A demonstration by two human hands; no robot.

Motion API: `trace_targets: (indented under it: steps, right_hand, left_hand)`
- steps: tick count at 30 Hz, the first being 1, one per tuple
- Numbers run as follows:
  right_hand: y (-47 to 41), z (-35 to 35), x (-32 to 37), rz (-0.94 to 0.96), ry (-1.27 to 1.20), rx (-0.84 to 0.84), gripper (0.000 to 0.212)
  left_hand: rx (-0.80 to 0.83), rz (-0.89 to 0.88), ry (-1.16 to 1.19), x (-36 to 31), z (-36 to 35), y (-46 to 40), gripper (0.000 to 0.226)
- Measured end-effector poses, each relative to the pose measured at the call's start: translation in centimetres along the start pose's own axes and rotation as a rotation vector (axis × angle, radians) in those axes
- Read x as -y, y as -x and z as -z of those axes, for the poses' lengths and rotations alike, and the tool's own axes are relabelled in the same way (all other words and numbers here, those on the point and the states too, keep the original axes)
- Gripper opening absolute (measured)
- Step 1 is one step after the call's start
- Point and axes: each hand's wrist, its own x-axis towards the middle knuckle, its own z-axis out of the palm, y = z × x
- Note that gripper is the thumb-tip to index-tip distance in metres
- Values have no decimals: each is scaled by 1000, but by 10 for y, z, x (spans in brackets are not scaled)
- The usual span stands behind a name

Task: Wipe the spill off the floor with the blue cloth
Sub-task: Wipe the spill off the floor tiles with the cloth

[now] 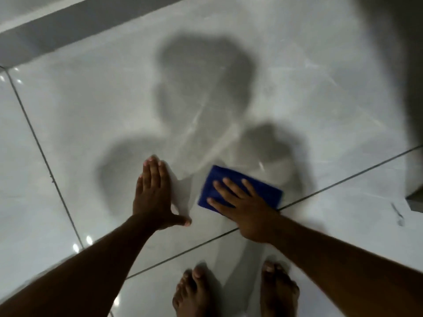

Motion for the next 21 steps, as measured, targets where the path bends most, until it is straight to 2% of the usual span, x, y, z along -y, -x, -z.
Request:
trace_targets:
  steps: [2,5,7,8,9,12,16,18,21]
  right_hand:
    - [51,-4,-56,-24,107,42,84]
    - [51,16,-146,-338,64,98,86]
    - [10,34,-160,-618,-75,49,90]
    - [-17,41,-152,-692,-129,11,89]
    - [-44,46,-136,-686,-164,-32,85]
    - [-95,47,-63,-423,-241,-77,87]
    - [-55,7,22,-126,-119,-47,95]
    - [-12,-15,20,24,-19,55,94]
    - [19,-18,-27,183,53,171,95]
  left_hand:
    - [3,-1,-2,0,0,2,177]
    - [3,-3,-17,-2,-2,-1,179]
    - [4,3,-20,-3,-2,-3,179]
    - [4,6,-20,-2,-2,-3,179]
    - [4,8,-20,0,-2,-3,179]
    - [-4,-8,-35,2,-3,-1,177]
    - [-28,-12,-58,2,-2,0,175]
    - [-35,-5,-62,0,-1,1,175]
    - [-35,18,-103,-5,2,2,176]
